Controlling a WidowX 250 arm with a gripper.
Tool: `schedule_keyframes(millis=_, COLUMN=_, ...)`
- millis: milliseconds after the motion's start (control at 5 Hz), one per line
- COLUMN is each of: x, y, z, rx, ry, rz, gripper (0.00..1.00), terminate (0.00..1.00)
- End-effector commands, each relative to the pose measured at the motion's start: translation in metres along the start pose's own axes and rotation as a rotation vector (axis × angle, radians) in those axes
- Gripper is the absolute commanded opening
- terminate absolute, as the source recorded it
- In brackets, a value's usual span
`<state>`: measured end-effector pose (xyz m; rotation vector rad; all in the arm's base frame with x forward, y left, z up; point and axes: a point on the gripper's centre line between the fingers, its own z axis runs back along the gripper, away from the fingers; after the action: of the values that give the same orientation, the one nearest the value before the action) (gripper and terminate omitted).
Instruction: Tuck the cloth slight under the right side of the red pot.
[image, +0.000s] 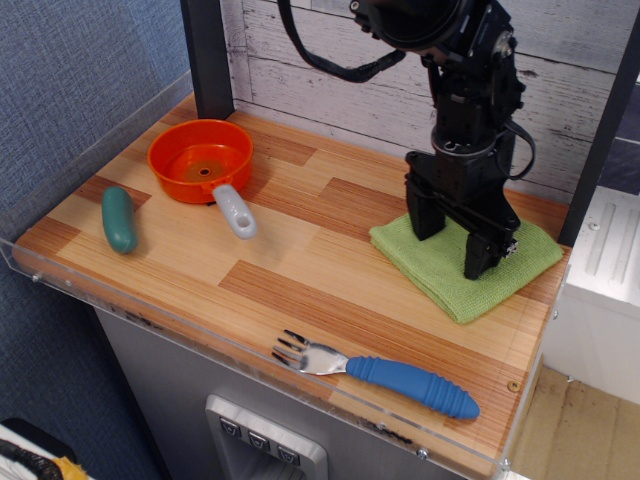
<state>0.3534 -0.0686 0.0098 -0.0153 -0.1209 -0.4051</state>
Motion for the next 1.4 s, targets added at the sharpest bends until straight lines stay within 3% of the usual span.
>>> schedule_keyframes(millis=0, x=-0.026, y=0.006, z=0.011, rx=-0.004, ry=0.022, rz=0.309, gripper=1.00, terminate=0.00)
schedule_keyframes(millis=200, x=-0.038, y=0.018, z=0.013, rx=0.004, ry=0.019, rz=0.391, gripper=1.00, terminate=0.00)
schedule_keyframes(millis=800, x=-0.056, y=0.080, z=0.009, rx=0.033, ry=0.068, rz=0.436, gripper=1.00, terminate=0.00)
schedule_keyframes(millis=1200, x=-0.067, y=0.103, z=0.006, rx=0.040, ry=0.101, rz=0.433, gripper=1.00, terminate=0.00)
